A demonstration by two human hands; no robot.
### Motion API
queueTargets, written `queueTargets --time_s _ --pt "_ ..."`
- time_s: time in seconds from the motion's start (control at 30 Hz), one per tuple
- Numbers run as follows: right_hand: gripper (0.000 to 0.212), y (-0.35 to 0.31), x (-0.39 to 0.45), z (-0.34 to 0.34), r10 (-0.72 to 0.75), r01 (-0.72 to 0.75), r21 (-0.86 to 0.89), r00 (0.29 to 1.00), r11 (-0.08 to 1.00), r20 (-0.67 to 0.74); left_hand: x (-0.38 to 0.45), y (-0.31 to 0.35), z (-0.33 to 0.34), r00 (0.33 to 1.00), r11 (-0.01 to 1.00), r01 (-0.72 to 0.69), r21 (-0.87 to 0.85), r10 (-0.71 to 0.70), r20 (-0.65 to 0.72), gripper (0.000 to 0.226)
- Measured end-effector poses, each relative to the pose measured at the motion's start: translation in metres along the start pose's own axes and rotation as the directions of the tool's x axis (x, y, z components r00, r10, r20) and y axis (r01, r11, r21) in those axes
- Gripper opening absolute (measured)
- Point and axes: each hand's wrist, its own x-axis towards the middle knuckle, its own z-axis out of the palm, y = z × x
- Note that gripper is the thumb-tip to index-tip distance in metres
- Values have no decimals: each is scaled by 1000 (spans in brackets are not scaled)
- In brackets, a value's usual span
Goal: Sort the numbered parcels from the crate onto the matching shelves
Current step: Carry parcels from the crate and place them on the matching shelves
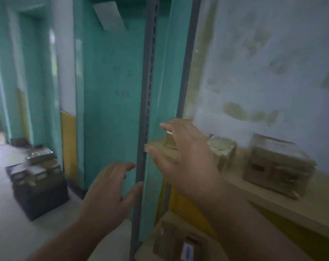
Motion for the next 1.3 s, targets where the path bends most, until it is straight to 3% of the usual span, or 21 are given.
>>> queueTargets --time_s 0.23,0.4,0.57,0.8,1.03,1.3 --pt "52 -133 43 172 -75 70 260 997 963 10 -53 -186 -122 979 952 202 229 -204 -13 44" --pt "50 -210 89 280 -79 31 317 987 948 138 -69 -299 -188 921 865 363 347 -389 7 42" --pt "51 -237 138 383 -96 19 333 972 943 217 -46 -405 -205 872 808 454 375 -489 -2 43" --pt "55 -250 229 557 -113 -6 380 950 925 291 18 -561 -206 826 753 506 420 -563 15 45" --pt "39 -307 333 714 -130 -8 422 946 906 298 78 -718 -244 764 681 582 445 -645 -14 46" --pt "38 -350 422 887 1 -109 307 944 946 331 172 -935 -262 802 776 472 418 -575 161 42"
